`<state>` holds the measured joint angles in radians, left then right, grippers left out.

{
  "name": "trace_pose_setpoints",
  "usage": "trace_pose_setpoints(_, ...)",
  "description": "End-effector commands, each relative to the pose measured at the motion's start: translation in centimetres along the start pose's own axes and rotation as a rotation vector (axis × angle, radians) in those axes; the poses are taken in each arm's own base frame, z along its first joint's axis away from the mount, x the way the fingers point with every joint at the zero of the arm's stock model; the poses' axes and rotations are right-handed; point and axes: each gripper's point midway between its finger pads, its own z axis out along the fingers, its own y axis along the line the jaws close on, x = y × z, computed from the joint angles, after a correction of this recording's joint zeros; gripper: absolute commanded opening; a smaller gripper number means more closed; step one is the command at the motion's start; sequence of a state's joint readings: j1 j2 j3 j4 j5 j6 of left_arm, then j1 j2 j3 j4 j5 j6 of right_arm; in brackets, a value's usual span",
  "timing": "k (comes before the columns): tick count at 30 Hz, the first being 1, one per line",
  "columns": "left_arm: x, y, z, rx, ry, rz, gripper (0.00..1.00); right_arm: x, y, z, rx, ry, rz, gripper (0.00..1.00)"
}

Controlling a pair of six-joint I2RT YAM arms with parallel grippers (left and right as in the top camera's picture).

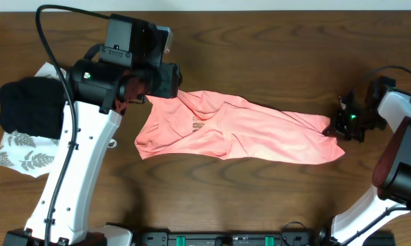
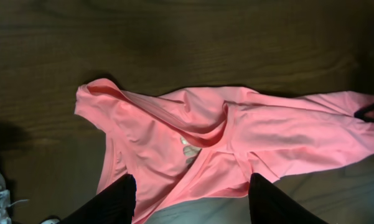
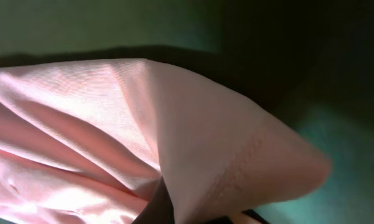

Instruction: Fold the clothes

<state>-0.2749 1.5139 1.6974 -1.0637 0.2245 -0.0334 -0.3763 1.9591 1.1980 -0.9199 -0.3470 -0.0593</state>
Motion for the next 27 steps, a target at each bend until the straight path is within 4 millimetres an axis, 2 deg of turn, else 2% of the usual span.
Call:
trace_pose_setpoints(1, -0.6, 0.3, -0.1, -0.013, -0.022, -0.006, 0.59, -0.5, -1.8, -3.4, 0.091, -0.066, 0.061, 0.01)
trace_pose_setpoints(8, -1.1, 0.3, -0.1, -0.011, -0.040, -0.003, 0.59, -2.7, -3.8, -13.7, 0.236, -0.258, 0.124, 0.01)
trace_pose_setpoints(13, -1.1, 0.3, -0.1, -0.011, -0.041, -0.003, 0.59, -4.0, -4.4, -18.7, 0.335, -0.345, 0.117, 0.01)
trace_pose_setpoints(16, -1.1, 0.3, -0.1, -0.011, -0.040, -0.003, 0.59, -4.6, -3.8, -21.1, 0.355, -0.389, 0.103, 0.01)
trace_pose_setpoints(19, -1.1, 0.3, -0.1, -0.011, -0.041, -0.003, 0.59, -4.8, -2.0, -22.6, 0.333, -0.408, 0.071, 0.01)
trace_pose_setpoints(21, -1.1, 0.3, -0.1, -0.011, -0.041, -0.003, 0.59, -4.7, 0.2, -22.8, 0.299, -0.402, 0.029, 0.01)
trace_pose_setpoints(24, -1.3, 0.4, -0.2, -0.019, -0.049, -0.002, 0.59, -4.4, 4.5, -22.1, 0.251, -0.376, -0.068, 0.01)
trace_pose_setpoints(27, -1.3, 1.1, -0.2, -0.060, -0.054, -0.003, 0.59, -3.9, 9.0, -20.5, 0.213, -0.348, -0.161, 0.01)
